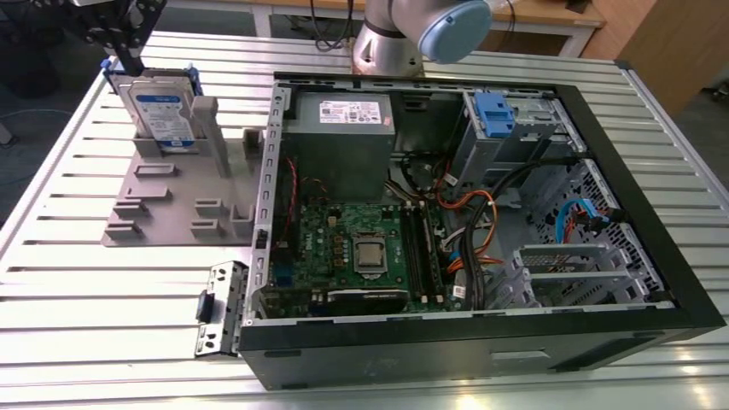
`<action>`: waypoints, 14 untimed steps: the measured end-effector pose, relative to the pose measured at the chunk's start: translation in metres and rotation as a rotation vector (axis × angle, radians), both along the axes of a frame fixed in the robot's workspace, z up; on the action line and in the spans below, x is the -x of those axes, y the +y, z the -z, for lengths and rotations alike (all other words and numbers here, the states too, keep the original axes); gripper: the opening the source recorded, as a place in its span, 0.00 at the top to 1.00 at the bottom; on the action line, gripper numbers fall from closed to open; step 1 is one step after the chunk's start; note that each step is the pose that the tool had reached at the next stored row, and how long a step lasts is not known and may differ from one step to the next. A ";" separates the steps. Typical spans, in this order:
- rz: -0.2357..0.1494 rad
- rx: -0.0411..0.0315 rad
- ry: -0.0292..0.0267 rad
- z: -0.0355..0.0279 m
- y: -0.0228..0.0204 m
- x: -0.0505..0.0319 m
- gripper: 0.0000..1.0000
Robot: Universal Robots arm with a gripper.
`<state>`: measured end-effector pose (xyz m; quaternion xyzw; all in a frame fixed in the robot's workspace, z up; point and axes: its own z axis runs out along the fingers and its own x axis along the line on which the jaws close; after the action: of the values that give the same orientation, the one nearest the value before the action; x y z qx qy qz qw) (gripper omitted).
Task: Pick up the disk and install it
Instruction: 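Pick up the disk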
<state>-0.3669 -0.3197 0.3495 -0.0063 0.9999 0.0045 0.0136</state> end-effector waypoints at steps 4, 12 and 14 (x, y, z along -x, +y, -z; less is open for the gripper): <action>-0.072 0.0000 0.0000 0.0000 0.0000 0.0000 0.90; -0.210 0.0000 0.0000 0.0000 0.0000 0.0000 0.90; -0.242 0.0000 0.0000 0.0000 0.0000 0.0000 0.90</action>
<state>-0.3669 -0.3197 0.3495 -0.1271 0.9918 0.0061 0.0130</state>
